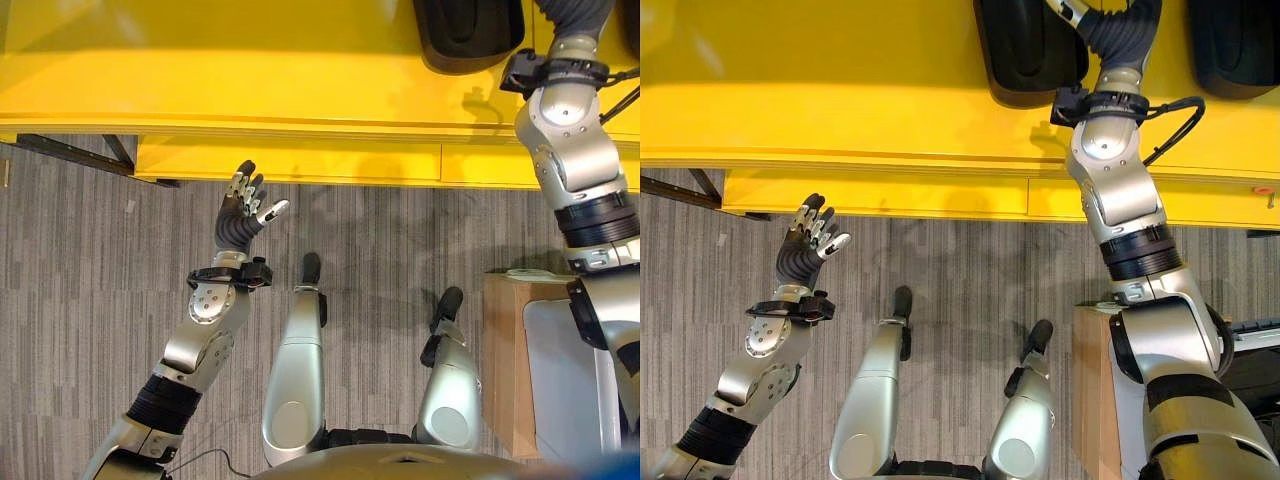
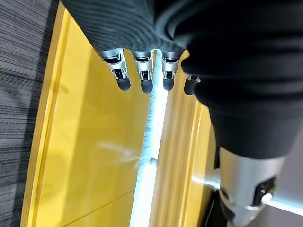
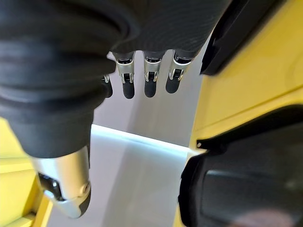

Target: Move parts from the plastic box to the shelf.

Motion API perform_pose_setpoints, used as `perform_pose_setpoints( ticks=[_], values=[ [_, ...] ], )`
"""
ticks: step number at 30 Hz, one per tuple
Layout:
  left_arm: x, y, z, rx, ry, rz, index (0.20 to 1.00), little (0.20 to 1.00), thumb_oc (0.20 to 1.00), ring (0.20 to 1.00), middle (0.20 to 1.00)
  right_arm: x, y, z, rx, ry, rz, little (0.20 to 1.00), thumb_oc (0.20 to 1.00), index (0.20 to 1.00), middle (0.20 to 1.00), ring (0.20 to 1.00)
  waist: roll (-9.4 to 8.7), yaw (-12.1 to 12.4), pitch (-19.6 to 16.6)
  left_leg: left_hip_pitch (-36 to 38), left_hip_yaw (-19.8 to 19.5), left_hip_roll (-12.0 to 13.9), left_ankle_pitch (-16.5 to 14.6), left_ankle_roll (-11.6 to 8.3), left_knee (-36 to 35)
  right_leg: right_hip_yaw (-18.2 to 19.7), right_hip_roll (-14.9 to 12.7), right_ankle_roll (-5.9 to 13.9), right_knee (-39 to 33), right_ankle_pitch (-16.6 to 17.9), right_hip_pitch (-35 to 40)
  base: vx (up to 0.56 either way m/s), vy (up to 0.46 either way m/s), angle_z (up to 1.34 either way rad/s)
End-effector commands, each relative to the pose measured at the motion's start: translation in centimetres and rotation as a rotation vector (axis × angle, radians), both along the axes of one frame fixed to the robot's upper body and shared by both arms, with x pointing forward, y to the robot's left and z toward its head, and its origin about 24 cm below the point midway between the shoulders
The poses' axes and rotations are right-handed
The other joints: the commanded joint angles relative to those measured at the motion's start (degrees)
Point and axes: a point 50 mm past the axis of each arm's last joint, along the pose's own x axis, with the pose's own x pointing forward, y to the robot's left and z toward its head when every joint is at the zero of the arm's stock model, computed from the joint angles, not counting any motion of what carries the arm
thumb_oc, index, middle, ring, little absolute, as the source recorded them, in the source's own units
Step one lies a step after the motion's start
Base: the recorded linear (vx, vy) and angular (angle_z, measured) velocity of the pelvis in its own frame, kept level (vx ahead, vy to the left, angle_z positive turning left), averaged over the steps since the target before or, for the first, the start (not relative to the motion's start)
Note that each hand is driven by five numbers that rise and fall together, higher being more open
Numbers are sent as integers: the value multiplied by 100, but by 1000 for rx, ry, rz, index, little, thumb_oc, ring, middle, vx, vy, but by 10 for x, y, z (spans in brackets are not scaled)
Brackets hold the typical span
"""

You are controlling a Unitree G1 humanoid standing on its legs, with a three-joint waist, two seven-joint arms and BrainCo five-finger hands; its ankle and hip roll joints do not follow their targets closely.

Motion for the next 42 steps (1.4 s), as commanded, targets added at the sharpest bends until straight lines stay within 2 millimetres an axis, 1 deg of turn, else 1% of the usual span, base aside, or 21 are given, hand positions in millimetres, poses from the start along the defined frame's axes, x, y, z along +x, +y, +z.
perform_pose_setpoints(
  ticks=[1,7,8,11,12,13,14,16,17,18,23,24,30,33,35,42],
  values=[
    [-9,-7,17,6,-102,-53,1000,1000,1000,1000,1000,-23,-11,34,-10,-191,-8,1000,1000,1000,1000,1000,127,167,-14,662,271,253,354,-181,-916,162,-215,89,1067,-877,65,-16,-13,-4],
    [-12,-3,15,16,-95,-45,1000,1000,1000,1000,1000,-14,-17,26,-13,-130,-9,1000,1000,1000,1000,1000,199,164,46,680,293,279,384,-188,-926,217,-204,65,1170,-914,-19,-6,-6,-1],
    [-13,-2,13,18,-87,-46,1000,1000,1000,1000,1000,-10,-19,24,-13,-103,-8,1000,1000,1000,1000,1000,223,177,61,671,307,287,390,-189,-921,230,-201,58,1196,-921,-50,-9,-18,-5],
    [-13,-2,13,15,-89,-45,1000,1000,1000,1000,1000,-7,-21,26,-9,-93,-19,1000,1000,1000,1000,1000,233,185,78,663,309,292,397,-197,-915,242,-194,58,1212,-920,-75,19,-29,-5],
    [-13,-2,13,12,-85,-47,1000,1000,1000,1000,1000,-5,-21,27,8,-84,-8,1000,1000,1000,1000,1000,238,199,69,720,289,317,260,-244,-901,273,-175,94,1256,-1061,-35,78,-48,-4],
    [-13,-2,12,13,-85,-48,1000,1000,1000,1000,1000,-3,-21,27,14,-76,-7,1000,1000,1000,1000,1000,239,204,76,723,295,318,264,-246,-911,276,-172,93,1263,-1065,-38,-2,-25,-5],
    [-13,-2,13,13,-87,-48,1000,1000,1000,1000,1000,-3,-21,27,14,-78,-7,1000,1000,1000,1000,1000,248,203,107,669,318,305,397,-205,-922,250,-185,55,1241,-945,-87,-84,7,-6],
    [-13,-3,13,11,-87,-51,1000,1000,1000,1000,1000,1,-20,25,33,-60,10,1000,1000,1000,1000,1000,258,209,120,657,314,301,406,-206,-924,246,-187,45,1275,-956,-115,-46,0,-5],
    [-12,-3,13,11,-90,-52,1000,1000,1000,1000,1000,3,-21,24,41,-49,6,1000,1000,1000,1000,1000,263,210,128,657,312,302,407,-204,-928,247,-186,42,1279,-957,-117,73,-33,-1],
    [-12,-3,13,11,-90,-51,1000,1000,1000,1000,1000,5,-21,21,49,-36,7,1000,1000,1000,1000,1000,261,211,112,710,291,316,279,-245,-925,275,-171,77,1314,-1080,-79,74,-36,1],
    [-11,-5,13,3,-85,-52,1000,1000,1000,1000,1000,17,-24,10,110,31,0,1000,1000,1000,1000,1000,296,236,165,672,292,304,251,-242,-867,273,-177,59,1413,-1125,-113,15,-8,0],
    [-11,-5,13,4,-86,-54,1000,1000,1000,1000,1000,21,-29,6,133,60,-20,1000,1000,1000,1000,1000,312,241,178,664,293,295,246,-240,-864,282,-179,59,1423,-1125,-124,0,0,0],
    [-10,-7,14,2,-93,-60,1000,1000,1000,1000,1000,31,-35,-1,164,127,-39,1000,1000,1000,1000,1000,356,287,180,650,297,283,253,-231,-881,291,-175,60,1433,-1120,-160,0,0,0],
    [-9,-8,15,7,-99,-66,1000,1000,1000,1000,1000,34,-31,-1,156,146,-26,1000,1000,1000,1000,1000,372,312,181,620,295,287,250,-227,-867,286,-172,57,1430,-1116,-180,0,0,0],
    [-9,-9,17,2,-105,-71,1000,1000,1000,1000,1000,36,-23,1,132,150,0,1000,1000,1000,1000,1000,376,313,181,587,298,292,243,-225,-842,289,-174,59,1442,-1108,-216,0,0,0],
    [-7,-11,19,0,-116,-77,1000,1000,1000,1000,1000,37,-9,7,68,147,23,1000,1000,1000,1000,1000,357,351,181,531,272,268,248,-218,-821,256,-167,55,1449,-1112,-208,0,0,0]
  ],
)
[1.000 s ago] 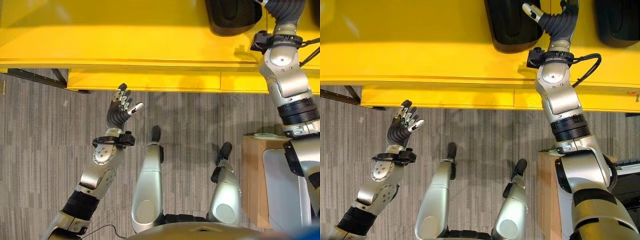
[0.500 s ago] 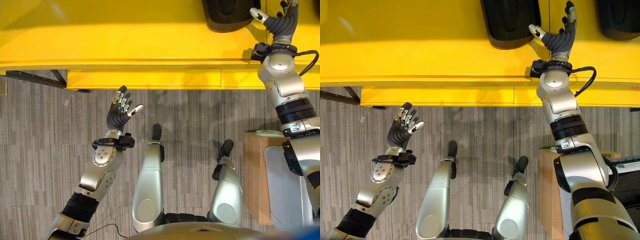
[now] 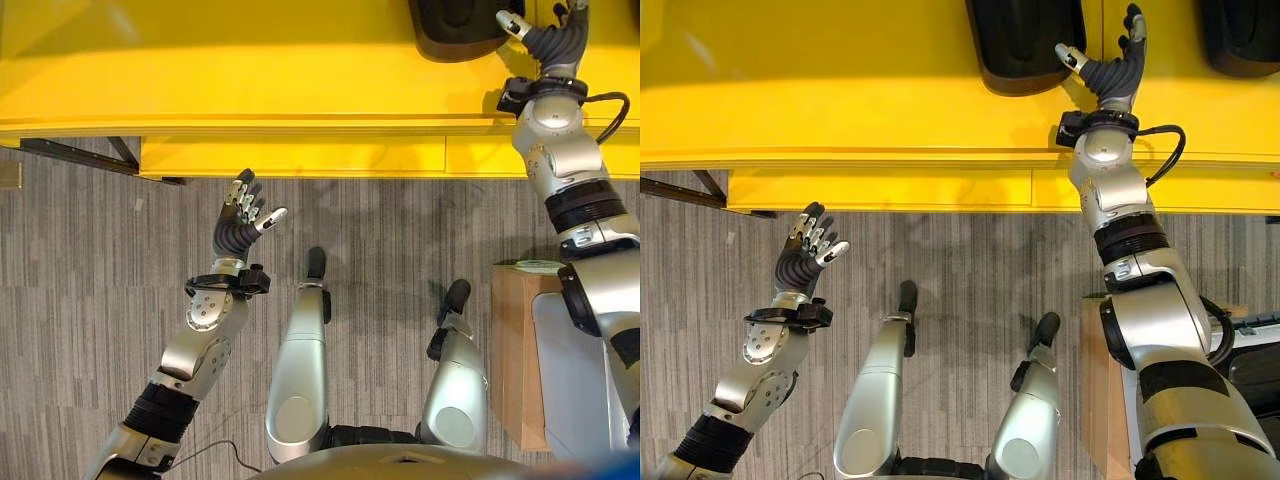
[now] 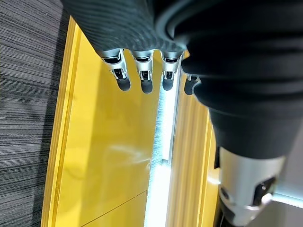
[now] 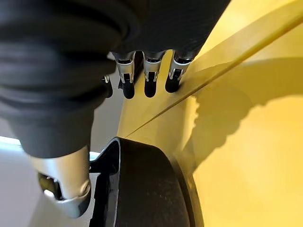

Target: Move parts from the plastic box to the shelf.

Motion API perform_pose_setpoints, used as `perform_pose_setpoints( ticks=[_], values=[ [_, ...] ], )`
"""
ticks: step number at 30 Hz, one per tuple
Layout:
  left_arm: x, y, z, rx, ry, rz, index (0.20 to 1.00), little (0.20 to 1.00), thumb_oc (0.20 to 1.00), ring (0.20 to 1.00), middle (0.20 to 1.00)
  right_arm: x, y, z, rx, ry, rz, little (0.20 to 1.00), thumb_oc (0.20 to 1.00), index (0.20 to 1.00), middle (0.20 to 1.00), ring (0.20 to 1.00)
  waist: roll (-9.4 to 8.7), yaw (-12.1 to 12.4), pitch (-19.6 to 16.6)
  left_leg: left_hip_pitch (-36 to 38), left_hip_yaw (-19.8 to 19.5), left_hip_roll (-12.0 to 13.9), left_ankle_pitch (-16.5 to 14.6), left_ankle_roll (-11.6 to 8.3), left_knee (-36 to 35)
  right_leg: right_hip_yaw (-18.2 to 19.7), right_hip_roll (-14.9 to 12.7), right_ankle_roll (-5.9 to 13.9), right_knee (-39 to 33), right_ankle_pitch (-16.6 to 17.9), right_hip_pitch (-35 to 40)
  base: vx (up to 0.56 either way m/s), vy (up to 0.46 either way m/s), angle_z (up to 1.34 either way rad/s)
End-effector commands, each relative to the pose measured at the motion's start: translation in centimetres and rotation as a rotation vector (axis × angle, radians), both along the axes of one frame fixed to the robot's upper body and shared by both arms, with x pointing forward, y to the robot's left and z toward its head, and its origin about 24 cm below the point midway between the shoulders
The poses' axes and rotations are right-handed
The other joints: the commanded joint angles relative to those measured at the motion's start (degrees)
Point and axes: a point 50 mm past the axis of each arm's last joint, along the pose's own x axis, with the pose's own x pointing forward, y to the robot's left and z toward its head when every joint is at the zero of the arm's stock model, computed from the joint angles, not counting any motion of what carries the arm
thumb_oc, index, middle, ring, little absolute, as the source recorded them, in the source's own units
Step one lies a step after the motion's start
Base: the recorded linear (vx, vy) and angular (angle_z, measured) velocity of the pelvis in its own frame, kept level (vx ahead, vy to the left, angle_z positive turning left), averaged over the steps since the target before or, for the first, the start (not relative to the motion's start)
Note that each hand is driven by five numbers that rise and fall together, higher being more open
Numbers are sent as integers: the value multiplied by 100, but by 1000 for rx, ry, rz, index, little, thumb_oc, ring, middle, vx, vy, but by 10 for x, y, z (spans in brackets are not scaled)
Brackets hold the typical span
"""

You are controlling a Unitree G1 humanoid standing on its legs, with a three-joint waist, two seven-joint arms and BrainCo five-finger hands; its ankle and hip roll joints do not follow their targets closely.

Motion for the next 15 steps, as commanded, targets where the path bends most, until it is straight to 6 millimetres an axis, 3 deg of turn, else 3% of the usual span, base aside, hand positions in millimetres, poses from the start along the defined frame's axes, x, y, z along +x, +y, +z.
perform_pose_setpoints(
  ticks=[1,15],
  values=[
    [-5,-12,23,-4,-126,-66,1000,1000,1000,1000,1000,-6,14,42,-36,-129,54,1000,1000,1000,1000,1000,185,239,1,410,168,214,186,-151,-615,84,-195,58,1277,-1043,-25,0,0,0],
    [-3,-10,25,6,-136,-61,1000,1000,1000,1000,1000,-7,23,41,-64,-130,90,1000,1000,1000,1000,1000,155,363,1,292,98,143,162,-112,-566,-16,-219,57,1276,-1048,11,0,0,0]
  ],
)
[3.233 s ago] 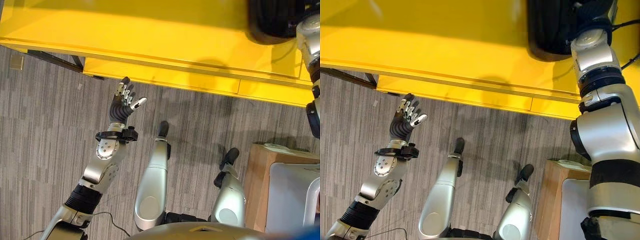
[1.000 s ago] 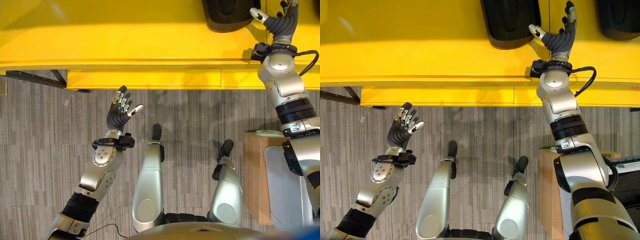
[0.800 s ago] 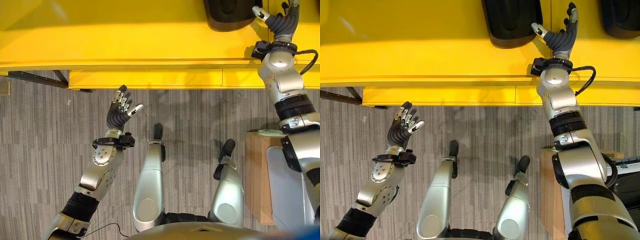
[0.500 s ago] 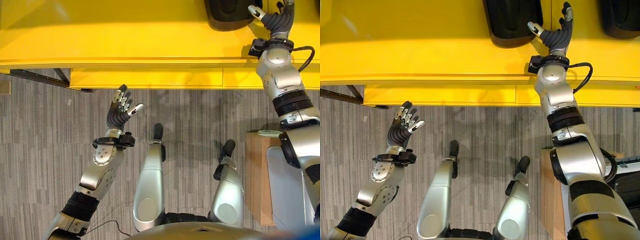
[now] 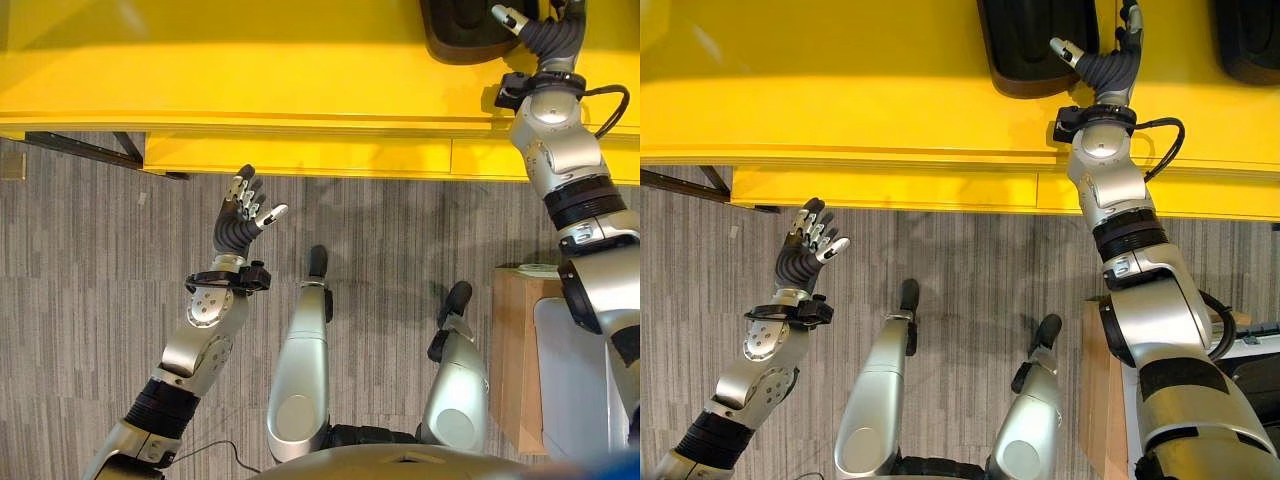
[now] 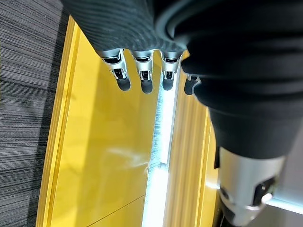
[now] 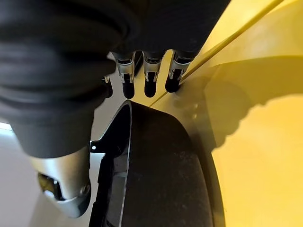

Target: Move parts from the plastic box to the shelf.

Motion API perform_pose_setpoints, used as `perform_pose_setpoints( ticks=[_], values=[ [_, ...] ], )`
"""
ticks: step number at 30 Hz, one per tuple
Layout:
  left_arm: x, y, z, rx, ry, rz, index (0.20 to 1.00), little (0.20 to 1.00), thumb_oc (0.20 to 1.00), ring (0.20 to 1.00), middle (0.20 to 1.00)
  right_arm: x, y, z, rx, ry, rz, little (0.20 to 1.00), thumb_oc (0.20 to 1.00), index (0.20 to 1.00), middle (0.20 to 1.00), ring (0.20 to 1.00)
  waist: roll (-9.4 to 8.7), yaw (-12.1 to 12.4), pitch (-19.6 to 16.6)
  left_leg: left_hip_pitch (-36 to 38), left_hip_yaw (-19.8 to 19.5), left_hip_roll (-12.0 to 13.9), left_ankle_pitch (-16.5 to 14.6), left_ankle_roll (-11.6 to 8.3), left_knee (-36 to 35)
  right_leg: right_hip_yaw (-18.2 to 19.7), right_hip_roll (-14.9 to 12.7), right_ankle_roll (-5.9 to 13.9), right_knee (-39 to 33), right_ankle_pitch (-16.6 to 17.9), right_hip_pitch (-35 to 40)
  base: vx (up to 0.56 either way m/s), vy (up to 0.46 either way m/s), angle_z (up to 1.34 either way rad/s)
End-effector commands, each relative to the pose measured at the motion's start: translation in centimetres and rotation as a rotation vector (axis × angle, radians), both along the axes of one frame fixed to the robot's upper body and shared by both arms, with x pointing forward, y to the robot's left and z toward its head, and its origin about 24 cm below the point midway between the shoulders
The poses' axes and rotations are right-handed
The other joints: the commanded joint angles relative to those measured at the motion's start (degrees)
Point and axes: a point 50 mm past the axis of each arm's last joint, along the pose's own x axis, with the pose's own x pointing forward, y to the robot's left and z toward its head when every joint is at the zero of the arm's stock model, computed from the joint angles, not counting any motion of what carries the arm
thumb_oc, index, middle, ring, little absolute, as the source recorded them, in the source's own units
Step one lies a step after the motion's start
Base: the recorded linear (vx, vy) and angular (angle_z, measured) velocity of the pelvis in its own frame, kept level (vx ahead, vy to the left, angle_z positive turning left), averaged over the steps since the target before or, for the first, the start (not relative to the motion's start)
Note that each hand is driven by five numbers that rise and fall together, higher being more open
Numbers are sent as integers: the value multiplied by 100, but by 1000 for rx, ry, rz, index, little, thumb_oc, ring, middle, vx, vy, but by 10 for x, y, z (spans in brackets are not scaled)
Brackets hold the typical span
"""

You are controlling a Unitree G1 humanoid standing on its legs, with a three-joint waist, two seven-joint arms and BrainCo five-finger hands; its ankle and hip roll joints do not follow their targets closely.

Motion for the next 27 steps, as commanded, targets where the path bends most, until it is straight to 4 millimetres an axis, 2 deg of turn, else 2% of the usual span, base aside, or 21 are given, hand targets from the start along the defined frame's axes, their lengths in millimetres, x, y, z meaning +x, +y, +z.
perform_pose_setpoints(
  ticks=[1,27],
  values=[
    [-5,-9,21,8,-122,-55,1000,1000,1000,1000,1000,-7,22,35,-46,-119,95,1000,1000,1000,1000,1000,151,249,1,316,130,148,155,-101,-573,15,-217,69,1255,-1037,22,0,0,0],
    [-6,-5,23,-15,-129,-23,1000,1000,1000,1000,1000,-7,64,14,-8,-98,282,1000,1000,1000,1000,1000,18,368,1,265,68,143,136,-69,-544,-53,-194,57,1220,-1040,94,0,0,0]
  ],
)
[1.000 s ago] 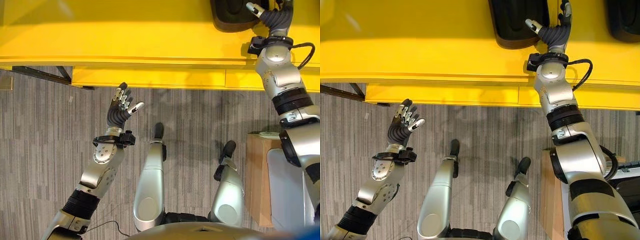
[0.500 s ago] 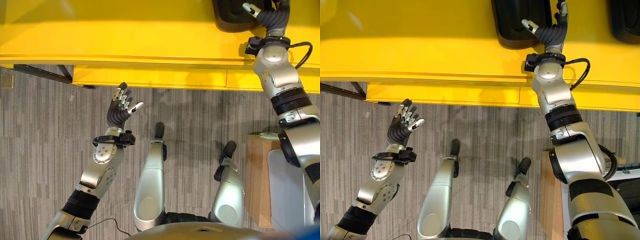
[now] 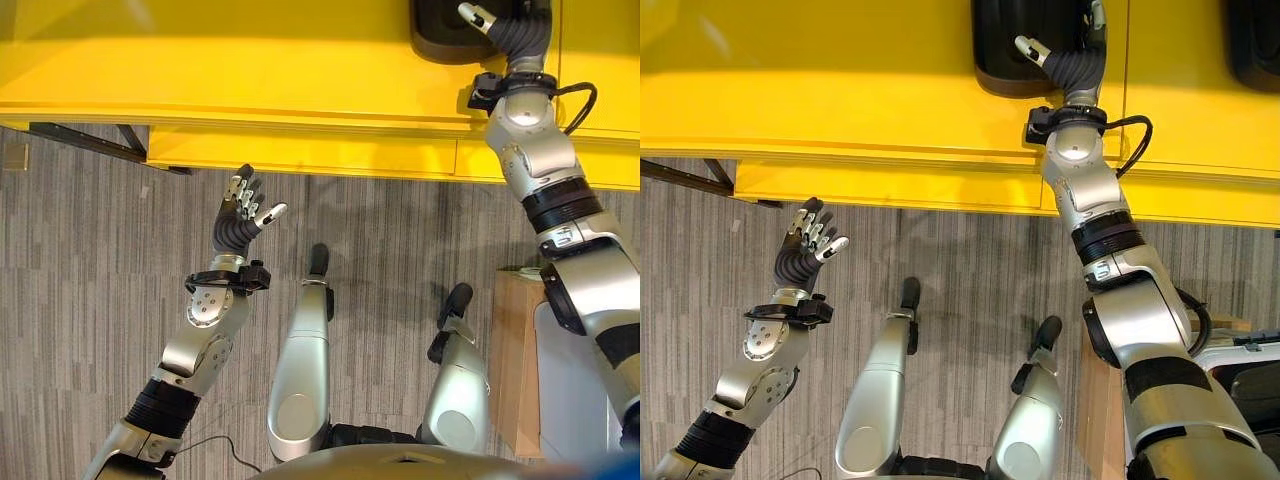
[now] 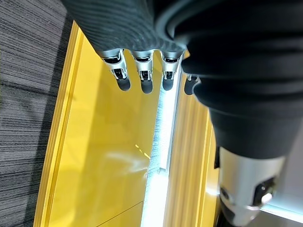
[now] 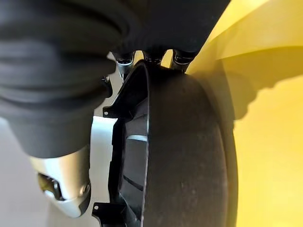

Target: Move parts from the plastic box to the shelf.

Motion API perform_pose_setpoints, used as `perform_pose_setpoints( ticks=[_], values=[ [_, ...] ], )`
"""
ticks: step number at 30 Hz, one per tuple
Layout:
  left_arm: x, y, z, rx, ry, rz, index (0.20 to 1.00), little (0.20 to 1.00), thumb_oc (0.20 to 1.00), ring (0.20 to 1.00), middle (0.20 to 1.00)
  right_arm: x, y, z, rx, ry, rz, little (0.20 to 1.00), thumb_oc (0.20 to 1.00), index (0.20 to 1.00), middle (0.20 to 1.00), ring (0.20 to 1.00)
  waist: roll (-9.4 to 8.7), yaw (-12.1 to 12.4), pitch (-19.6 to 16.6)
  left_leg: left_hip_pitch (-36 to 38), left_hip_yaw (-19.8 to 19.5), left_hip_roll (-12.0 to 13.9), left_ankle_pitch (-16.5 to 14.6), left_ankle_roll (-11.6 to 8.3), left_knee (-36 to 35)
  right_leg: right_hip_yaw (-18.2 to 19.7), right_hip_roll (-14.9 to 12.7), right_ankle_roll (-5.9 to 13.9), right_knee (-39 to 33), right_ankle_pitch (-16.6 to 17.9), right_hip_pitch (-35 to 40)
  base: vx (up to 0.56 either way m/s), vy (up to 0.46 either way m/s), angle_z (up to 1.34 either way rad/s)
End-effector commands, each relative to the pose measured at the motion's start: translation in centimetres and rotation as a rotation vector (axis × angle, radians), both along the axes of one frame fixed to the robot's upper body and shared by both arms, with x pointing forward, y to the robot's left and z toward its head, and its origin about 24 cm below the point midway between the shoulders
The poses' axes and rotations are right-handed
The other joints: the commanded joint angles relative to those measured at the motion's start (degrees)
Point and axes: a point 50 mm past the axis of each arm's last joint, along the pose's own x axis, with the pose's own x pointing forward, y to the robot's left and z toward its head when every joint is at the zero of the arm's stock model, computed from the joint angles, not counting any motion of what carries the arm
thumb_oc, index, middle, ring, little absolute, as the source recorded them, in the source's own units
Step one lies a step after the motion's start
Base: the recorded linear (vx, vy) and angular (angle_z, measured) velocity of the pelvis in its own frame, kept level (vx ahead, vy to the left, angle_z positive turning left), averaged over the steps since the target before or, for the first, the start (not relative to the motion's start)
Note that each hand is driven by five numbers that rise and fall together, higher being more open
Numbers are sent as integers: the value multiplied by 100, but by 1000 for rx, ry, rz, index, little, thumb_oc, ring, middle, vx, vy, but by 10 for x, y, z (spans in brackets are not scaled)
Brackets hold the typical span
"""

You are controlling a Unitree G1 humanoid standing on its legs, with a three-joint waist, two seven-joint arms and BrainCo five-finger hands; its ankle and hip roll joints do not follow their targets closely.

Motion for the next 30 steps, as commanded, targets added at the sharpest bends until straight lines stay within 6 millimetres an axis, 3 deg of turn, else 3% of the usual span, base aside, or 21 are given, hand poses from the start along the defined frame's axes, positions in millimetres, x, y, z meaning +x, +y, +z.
perform_pose_setpoints(
  ticks=[1,12,19,27,29,30],
  values=[
    [-6,-6,22,-8,-126,-31,1000,1000,1000,1000,1000,-7,28,15,4,-72,150,1000,1000,1000,1000,1000,18,279,5,308,134,135,133,-62,-572,42,-207,70,1206,-1025,84,0,0,0],
    [-6,-7,25,-16,-138,-33,1000,1000,1000,1000,1000,-5,34,15,21,-64,160,1000,1000,1000,1000,1000,21,269,5,310,151,117,113,-55,-564,53,-210,63,1188,-1014,94,0,0,0],
    [-6,-6,24,-20,-139,-28,1000,1000,1000,1000,1000,-5,23,24,51,-88,112,1000,1000,1000,1000,1000,14,250,5,325,162,121,110,-55,-564,81,-206,63,1193,-1013,93,0,0,0],
    [-5,-6,25,-26,-143,-16,1000,1000,1000,1000,1000,-26,-4,59,40,-271,-24,1000,1000,1000,1000,1000,-15,159,-6,359,169,130,80,-58,-548,91,-202,66,1200,-1031,126,0,0,0],
    [-6,-6,25,-25,-148,-11,1000,1000,1000,1000,1000,-36,-11,68,25,-339,-65,1000,1000,1000,1000,1000,-21,131,-15,356,165,128,62,-53,-525,90,-208,69,1220,-1037,122,-37,11,3],
    [-6,-6,27,-23,-161,-6,1000,1000,1000,1000,1000,-49,-22,81,1,-423,-140,1000,1000,1000,1000,1000,-17,100,4,307,189,110,195,-6,-544,64,-222,35,1189,-911,76,1,-5,6]
  ],
)
